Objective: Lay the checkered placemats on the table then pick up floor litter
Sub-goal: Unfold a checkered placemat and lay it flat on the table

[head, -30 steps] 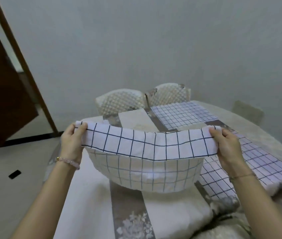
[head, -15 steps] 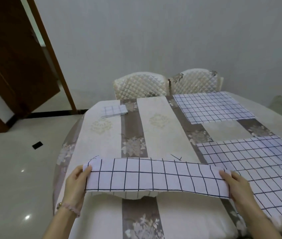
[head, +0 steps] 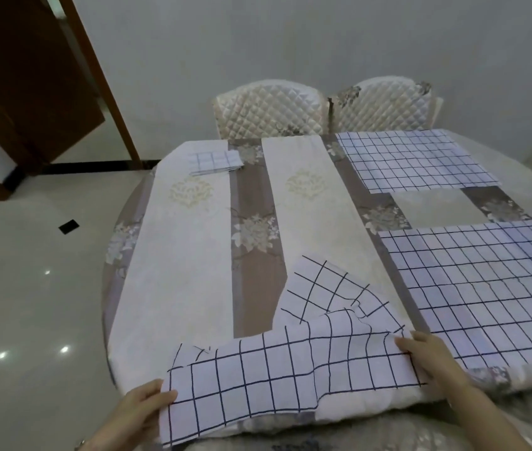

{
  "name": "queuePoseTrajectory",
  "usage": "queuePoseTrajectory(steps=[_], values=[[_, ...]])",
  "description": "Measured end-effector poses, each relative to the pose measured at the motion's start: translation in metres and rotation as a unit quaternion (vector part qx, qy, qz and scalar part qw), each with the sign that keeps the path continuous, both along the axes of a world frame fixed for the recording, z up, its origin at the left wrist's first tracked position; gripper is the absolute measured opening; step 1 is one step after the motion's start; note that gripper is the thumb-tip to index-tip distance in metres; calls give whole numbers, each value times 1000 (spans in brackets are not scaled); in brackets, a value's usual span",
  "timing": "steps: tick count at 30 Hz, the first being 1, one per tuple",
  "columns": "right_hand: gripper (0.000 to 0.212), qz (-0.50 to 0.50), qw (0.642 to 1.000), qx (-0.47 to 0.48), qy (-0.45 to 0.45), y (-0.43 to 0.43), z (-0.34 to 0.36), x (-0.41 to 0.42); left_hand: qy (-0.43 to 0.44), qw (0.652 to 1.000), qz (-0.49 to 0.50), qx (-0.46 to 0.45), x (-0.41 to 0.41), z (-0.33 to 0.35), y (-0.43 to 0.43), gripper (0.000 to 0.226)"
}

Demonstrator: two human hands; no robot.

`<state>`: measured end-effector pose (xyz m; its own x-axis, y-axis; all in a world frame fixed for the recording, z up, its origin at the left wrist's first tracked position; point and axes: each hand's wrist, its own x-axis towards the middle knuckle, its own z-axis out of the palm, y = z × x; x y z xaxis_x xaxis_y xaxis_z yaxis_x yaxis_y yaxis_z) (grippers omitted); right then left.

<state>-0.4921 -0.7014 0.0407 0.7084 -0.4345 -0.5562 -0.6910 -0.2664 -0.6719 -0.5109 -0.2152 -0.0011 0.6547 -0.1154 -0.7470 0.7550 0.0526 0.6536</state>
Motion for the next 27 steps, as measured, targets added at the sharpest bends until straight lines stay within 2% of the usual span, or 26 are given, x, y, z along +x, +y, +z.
queuePoseTrajectory(steps=[2, 4, 7, 10, 11, 13, 16, 19, 23, 27], values=[[10, 13, 1000, -6, -11, 2, 1, 2, -7, 1000, -10, 1, -3, 11, -6, 39], [30, 15, 1000, -13, -19, 3, 3, 4, -25, 999, 20, -3, -3, 14, -13, 26], [18, 16, 998, 34, -58, 7, 17, 12, -38, 996, 80, 14, 4, 16, -21, 45], [31, -11, 992, 72, -99, 4, 24, 33, -81, 987, 112, 87, 16, 30, -37, 26], [27, -12, 990, 82, -111, 6, 29, 39, -91, 981, 126, 113, 20, 34, -41, 25], [13, 36, 990, 71, -116, 7, 29, 52, -112, 974, 137, 139, 26, 42, -50, 25], [26, 76, 989, 35, -122, 8, 30, 69, -146, 965, 156, 152, 39, 58, -63, 18], [10, 43, 986, 27, -161, 7, 40, 90, -203, 952, 172, 150, 64, 85, -69, 10], [26, -9, 970, 31, -241, -3, 60, 109, -274, 931, 192, 147, 90, 115, -67, 10], [29, -42, 956, 16, -291, -14, 75, 110, -335, 911, 205, 129, 96, 131, -66, 8]])
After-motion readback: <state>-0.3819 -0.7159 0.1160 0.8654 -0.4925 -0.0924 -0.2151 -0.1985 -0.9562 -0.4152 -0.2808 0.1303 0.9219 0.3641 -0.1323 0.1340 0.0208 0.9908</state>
